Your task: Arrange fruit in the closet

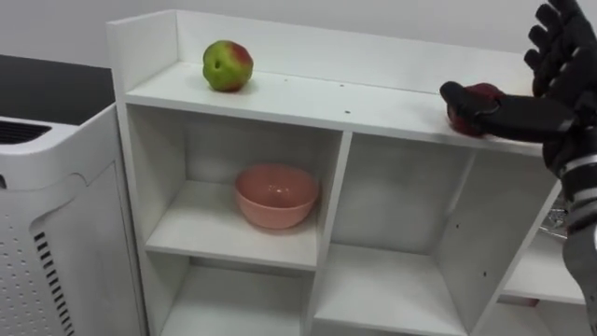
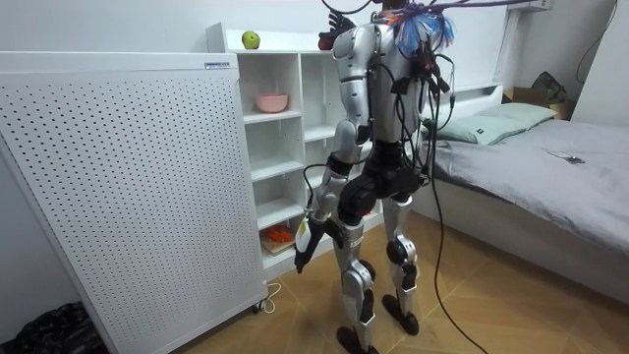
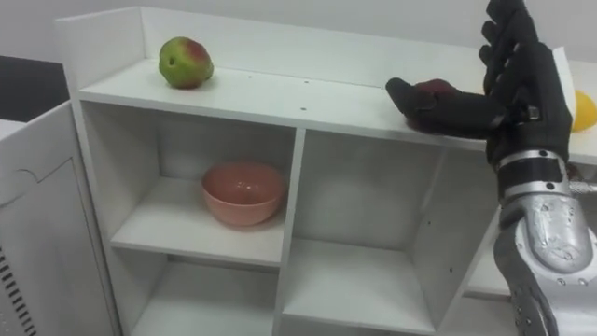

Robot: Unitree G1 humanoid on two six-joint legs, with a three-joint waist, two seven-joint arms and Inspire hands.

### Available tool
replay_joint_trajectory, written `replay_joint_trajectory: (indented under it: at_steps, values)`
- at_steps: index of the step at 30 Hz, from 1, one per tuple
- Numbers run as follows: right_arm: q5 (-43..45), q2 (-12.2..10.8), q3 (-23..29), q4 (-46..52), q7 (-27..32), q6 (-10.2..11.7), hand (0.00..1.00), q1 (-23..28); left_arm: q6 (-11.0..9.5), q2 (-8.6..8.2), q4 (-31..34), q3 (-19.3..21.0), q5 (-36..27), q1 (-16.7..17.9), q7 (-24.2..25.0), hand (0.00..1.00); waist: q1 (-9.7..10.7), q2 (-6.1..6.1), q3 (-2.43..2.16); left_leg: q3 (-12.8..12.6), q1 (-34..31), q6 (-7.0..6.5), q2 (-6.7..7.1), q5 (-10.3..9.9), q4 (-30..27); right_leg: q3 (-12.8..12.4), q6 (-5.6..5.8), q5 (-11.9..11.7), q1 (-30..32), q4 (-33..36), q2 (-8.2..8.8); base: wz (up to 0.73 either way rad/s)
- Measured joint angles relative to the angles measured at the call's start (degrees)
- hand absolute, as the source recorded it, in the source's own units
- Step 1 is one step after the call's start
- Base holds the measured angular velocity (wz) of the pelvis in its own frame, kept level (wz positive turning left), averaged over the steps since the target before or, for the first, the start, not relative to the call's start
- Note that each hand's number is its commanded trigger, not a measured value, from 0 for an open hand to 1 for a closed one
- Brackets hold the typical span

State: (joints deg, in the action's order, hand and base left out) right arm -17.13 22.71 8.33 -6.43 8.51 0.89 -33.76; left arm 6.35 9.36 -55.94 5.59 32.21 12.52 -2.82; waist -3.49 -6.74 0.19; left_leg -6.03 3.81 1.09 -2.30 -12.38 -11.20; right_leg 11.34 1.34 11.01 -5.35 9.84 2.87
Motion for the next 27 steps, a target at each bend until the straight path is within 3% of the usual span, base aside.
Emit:
replay_joint_trajectory:
  at_steps: [11,21,24,27]
  values:
    - [1.7,2.2,-0.4,0.0,-1.7,-0.8,0.0,0.0,0.0,0.06,0.8,-0.2,0.0,-0.9,-0.1,0.0,0.0,-0.01,-0.04,0.7,0.0,0.0,0.03,0.0,0.3,-0.2,0.0,0.0,0.3,-0.1,-0.04,-0.01]
    - [3.8,2.7,-0.6,-2.1,-1.8,-0.8,0.0,0.0,0.0,0.34,0.8,-0.3,0.0,-1.0,-0.1,0.0,0.1,0.11,0.02,1.7,0.2,0.01,0.04,0.0,0.5,-0.1,0.0,0.0,0.2,-0.2,-0.14,0.0]
    - [4.0,4.4,-2.6,-2.6,-1.9,-0.8,0.0,0.0,0.0,0.43,0.8,-0.3,0.0,-0.9,-0.1,0.0,0.1,0.1,0.03,1.7,0.8,0.01,0.04,0.0,0.9,0.0,0.0,0.0,-0.3,-0.3,-0.15,0.0]
    - [4.2,4.7,-2.7,-2.8,-2.7,-1.0,0.0,0.0,0.0,0.45,0.8,-0.3,-0.1,-0.8,-0.1,0.0,0.3,0.01,0.07,1.7,0.7,0.01,0.04,0.0,0.9,0.4,0.0,0.0,-0.4,-0.3,-0.14,0.02]
